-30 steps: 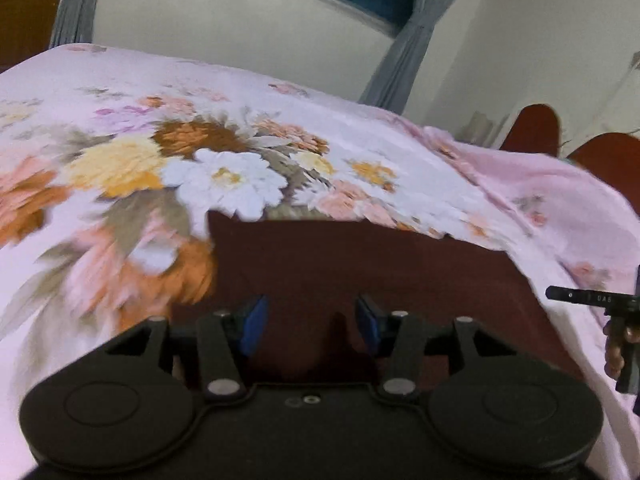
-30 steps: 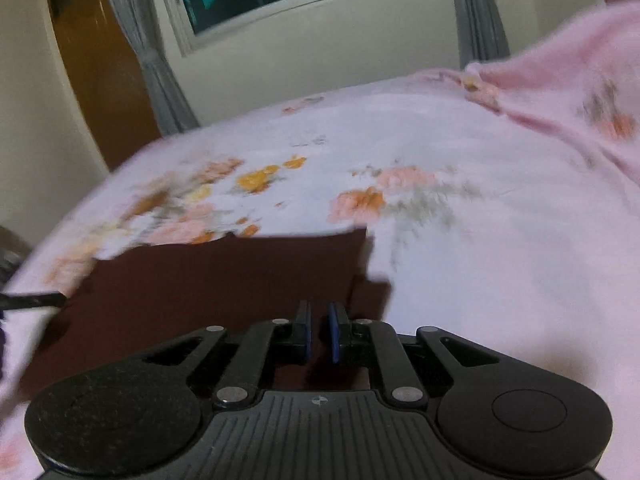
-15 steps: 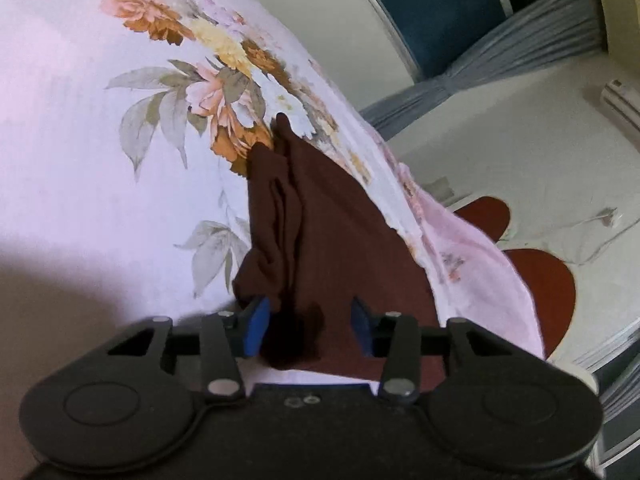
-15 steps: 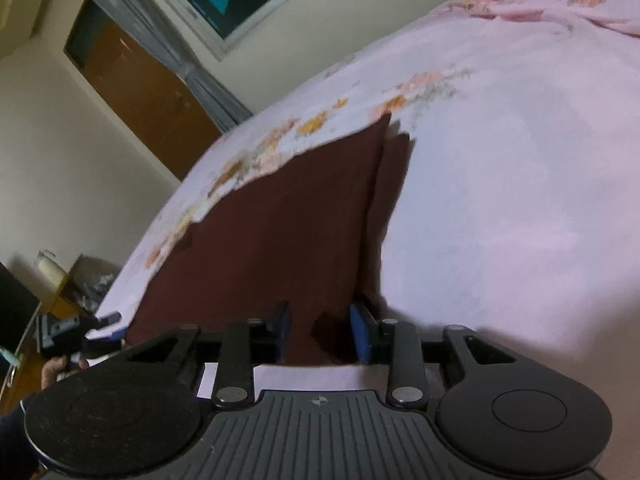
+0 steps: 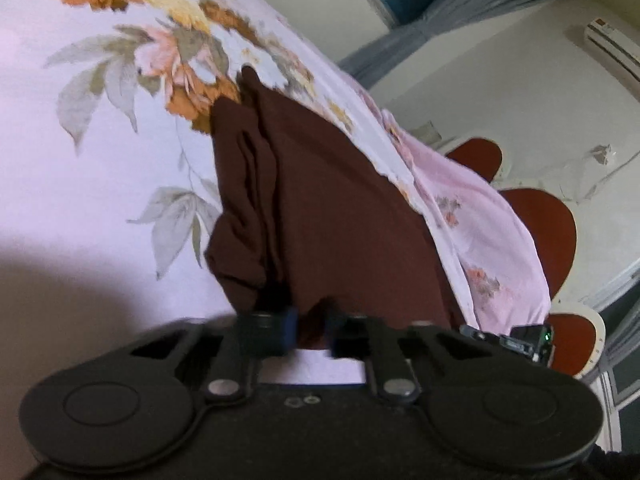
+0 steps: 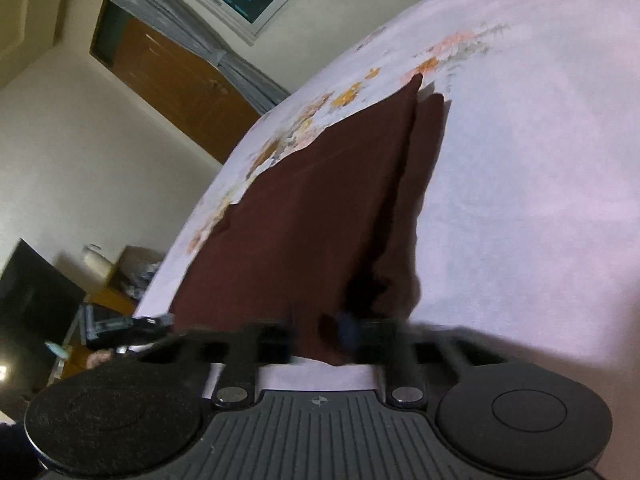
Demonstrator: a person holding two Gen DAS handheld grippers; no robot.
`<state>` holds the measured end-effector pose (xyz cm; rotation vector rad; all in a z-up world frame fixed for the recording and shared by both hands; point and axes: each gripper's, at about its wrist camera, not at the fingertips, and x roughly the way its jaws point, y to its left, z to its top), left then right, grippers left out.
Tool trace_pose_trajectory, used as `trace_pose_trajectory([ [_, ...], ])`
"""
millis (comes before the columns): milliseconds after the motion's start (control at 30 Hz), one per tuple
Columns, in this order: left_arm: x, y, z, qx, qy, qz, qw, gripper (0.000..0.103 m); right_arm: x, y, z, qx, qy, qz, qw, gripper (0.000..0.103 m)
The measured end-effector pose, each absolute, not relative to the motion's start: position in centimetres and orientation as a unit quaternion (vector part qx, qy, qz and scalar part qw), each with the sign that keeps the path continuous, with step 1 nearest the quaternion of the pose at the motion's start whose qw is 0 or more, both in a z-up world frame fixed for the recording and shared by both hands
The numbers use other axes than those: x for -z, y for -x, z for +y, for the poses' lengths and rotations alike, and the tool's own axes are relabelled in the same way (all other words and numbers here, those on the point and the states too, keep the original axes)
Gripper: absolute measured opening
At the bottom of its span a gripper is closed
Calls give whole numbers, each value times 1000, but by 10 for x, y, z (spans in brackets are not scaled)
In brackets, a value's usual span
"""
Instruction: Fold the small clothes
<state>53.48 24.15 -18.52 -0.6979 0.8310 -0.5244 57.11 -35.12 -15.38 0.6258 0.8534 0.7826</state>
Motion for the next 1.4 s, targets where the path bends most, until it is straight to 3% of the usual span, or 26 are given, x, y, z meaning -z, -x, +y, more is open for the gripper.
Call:
trace_pose_trajectory([
  [233,183,-530,254,267,347,369,820,3,143,-561,-365,-386,-296,367,793,5],
  [633,190,-517,268,246,350,380,820,2,167,-559,-378,-349,-285,414,791,5],
  [667,189,-518,268,247,355,376,820,4,164,-564,-375,-344,-294,417,788,5],
  [733,189,-522,268,249,369,372,815,19,162,-565,-371,-341,-290,418,791,5],
  [900,186,-536,254,273,357,372,812,18,161,-565,-369,-347,-294,414,789,5],
  [967,188,-540,249,280,346,378,811,2,160,-565,-369,-344,-290,410,793,5],
  [1200,184,-542,269,339,400,344,779,2,144,-562,-377,-378,-292,377,794,5],
  [1300,201,-542,273,299,371,400,783,2,161,-565,-373,-347,-261,424,795,4],
  [1400,204,-537,272,277,361,417,787,7,165,-563,-375,-334,-278,421,796,3],
])
